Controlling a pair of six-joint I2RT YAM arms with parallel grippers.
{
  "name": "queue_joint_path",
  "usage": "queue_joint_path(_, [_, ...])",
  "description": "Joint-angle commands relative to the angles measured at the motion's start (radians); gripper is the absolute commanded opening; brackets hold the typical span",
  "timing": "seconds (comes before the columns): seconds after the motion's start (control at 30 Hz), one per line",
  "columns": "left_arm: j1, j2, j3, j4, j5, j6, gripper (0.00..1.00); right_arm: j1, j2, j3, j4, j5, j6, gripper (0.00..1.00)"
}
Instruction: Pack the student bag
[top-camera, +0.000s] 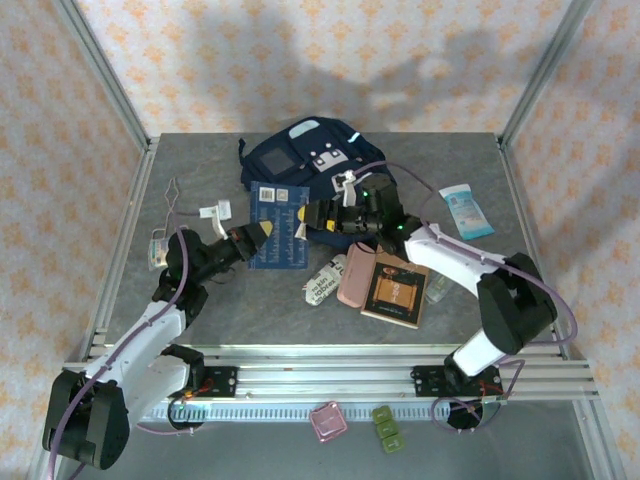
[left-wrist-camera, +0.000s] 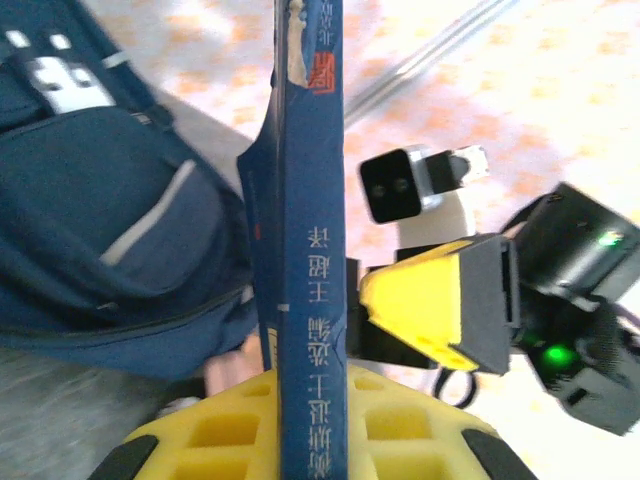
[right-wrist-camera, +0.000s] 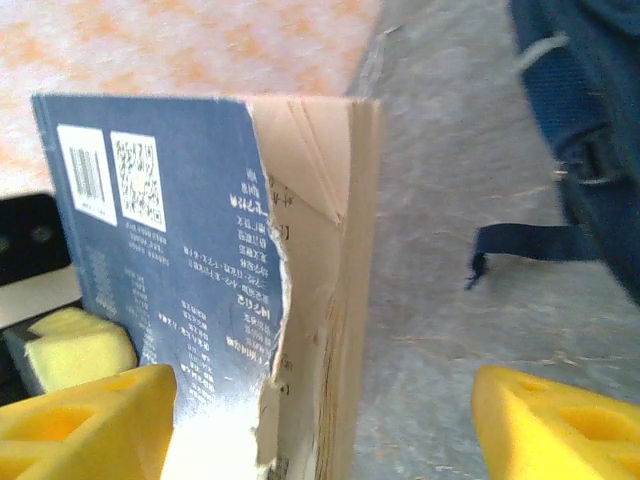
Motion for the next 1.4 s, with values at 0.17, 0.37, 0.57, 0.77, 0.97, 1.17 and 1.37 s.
queue_joint_path(0.17, [-0.005,0.020,-0.003,0.406,0.159,-0.215,0.00,0.005,-0.036,-0.035,0.163,-0.178,0.018,0.77])
queue_joint_path(0.37, [-0.004,0.061,0.012,0.402,0.176,-0.215,0.00,0.005,-0.073,-0.021,0.225,-0.338,0.035,0.51])
queue_joint_path(0.57, [-0.004,0.097,0.084,0.167,0.117,-0.057,0.32,0.005,-0.134,0.037,-0.053,-0.221,-0.195,0.00])
queue_joint_path(0.77, [0.011,0.138,0.179,-0.073,0.015,0.029,0.54,0.012,-0.257,0.018,-0.134,0.249,-0.497,0.00])
queue_joint_path(0.97, [0.079,0.176,0.203,-0.231,-0.037,0.068,0.62,0.030,-0.434,-0.200,0.176,0.553,-0.874,0.00])
queue_joint_path(1.17, [0.144,0.272,0.254,-0.234,0.051,0.011,0.62,0.172,-0.518,-0.422,0.464,0.693,-1.455,0.00])
queue_joint_path(1.37, [0.170,0.357,0.341,-0.225,0.172,-0.029,0.68,0.282,-0.518,-0.514,0.591,0.885,-1.795,0.00])
